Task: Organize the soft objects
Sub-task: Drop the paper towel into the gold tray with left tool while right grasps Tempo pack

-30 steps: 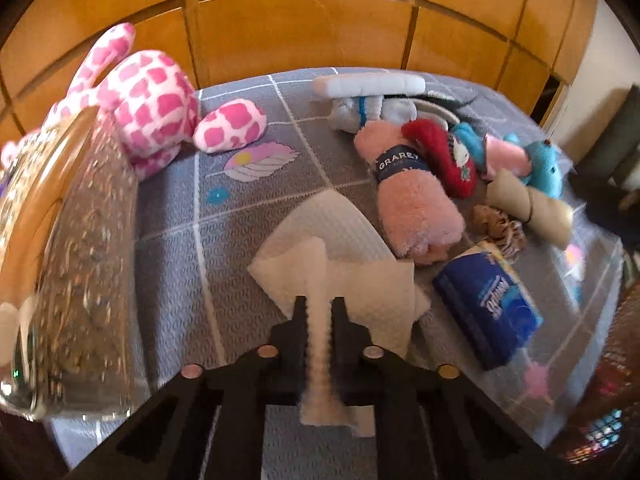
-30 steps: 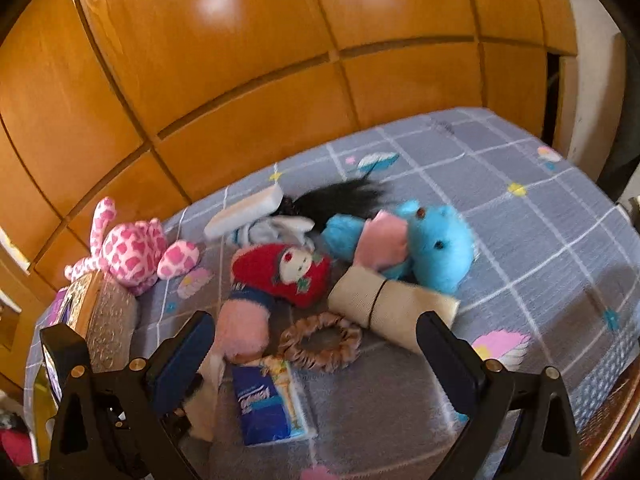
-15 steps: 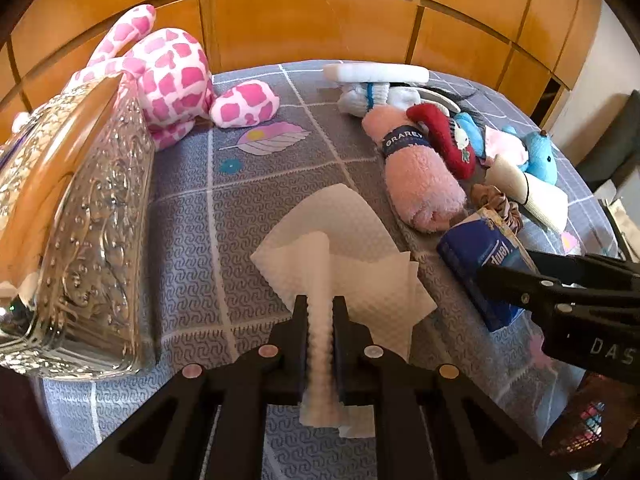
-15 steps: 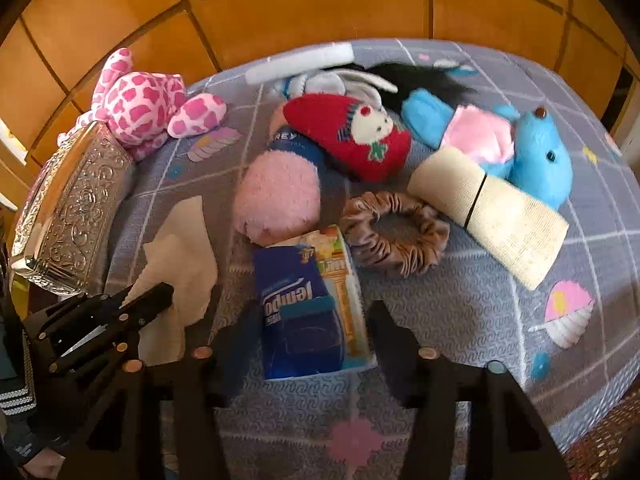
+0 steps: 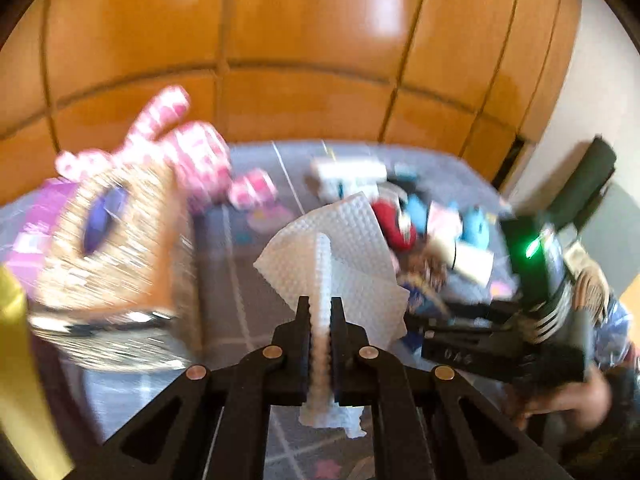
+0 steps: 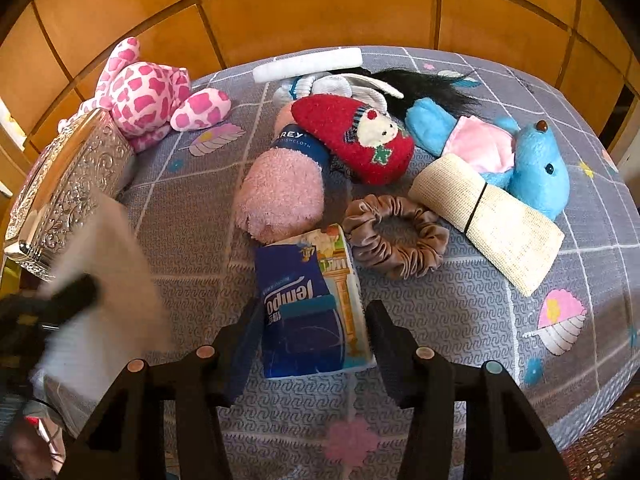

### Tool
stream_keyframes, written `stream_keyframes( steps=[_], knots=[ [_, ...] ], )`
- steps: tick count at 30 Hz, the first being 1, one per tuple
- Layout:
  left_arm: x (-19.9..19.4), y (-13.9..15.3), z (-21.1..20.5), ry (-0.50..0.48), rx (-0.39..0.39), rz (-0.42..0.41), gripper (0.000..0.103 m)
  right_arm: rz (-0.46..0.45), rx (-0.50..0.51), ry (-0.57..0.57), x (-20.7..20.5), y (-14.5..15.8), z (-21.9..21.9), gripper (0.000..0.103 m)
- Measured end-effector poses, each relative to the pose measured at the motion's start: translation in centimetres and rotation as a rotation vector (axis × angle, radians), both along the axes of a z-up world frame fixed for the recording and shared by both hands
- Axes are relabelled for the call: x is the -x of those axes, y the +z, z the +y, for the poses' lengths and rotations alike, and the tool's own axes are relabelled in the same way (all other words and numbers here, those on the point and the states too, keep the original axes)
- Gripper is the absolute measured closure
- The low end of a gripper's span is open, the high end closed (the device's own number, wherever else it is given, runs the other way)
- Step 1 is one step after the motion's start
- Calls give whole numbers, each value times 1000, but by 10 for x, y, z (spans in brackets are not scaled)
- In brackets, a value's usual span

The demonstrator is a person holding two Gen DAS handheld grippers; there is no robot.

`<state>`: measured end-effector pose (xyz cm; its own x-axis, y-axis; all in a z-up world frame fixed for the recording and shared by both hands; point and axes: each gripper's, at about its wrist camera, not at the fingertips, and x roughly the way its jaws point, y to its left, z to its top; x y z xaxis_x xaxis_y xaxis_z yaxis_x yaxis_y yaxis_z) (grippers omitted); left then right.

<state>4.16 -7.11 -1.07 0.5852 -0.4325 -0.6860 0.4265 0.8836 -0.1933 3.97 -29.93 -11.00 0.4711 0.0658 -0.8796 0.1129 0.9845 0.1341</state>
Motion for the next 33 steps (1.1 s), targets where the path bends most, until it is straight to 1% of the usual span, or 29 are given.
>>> stream_keyframes(
  steps=[2, 3, 6, 10, 12, 14, 17, 21, 24, 28, 30, 31, 33],
  knots=[
    [0, 17, 19, 40, 37, -32, 95, -1, 2, 0, 0, 0, 0, 50],
    [0, 26, 31, 76, 46, -51, 95, -2, 1, -1, 0, 0, 0, 50],
    [-5, 42, 68, 171, 86, -70, 95, -6, 4, -1, 1, 0, 0, 50],
    [-13, 54, 126, 332, 113, -84, 95, -10, 7, -2, 1, 0, 1, 50],
    [-16, 52, 146, 387, 109, -82, 95, -13, 9, -2, 1, 0, 1, 50],
    [-19, 47, 171, 458, 114, -63, 95, -15, 14, -2, 2, 0, 2, 50],
    [-21, 37, 200, 536, 109, -39, 95, -16, 17, -3, 2, 0, 2, 49],
    [-16, 24, 225, 608, 94, -29, 95, -17, 33, -1, 1, -1, 5, 49],
    [-19, 12, 242, 660, 77, -9, 95, -16, 35, -6, 1, -1, 5, 48],
    [-38, -10, 264, 731, 39, 48, 95, -9, 56, -14, 0, -2, 9, 48],
    [-56, -28, 274, 755, 14, 111, 95, -8, 62, -18, 0, -2, 9, 48],
    [-63, -35, 277, 768, -4, 129, 95, -3, 64, -19, 0, -2, 10, 48],
    [-72, -46, 279, 769, -37, 153, 94, 8, 73, -16, -1, -5, 11, 48]
  ],
)
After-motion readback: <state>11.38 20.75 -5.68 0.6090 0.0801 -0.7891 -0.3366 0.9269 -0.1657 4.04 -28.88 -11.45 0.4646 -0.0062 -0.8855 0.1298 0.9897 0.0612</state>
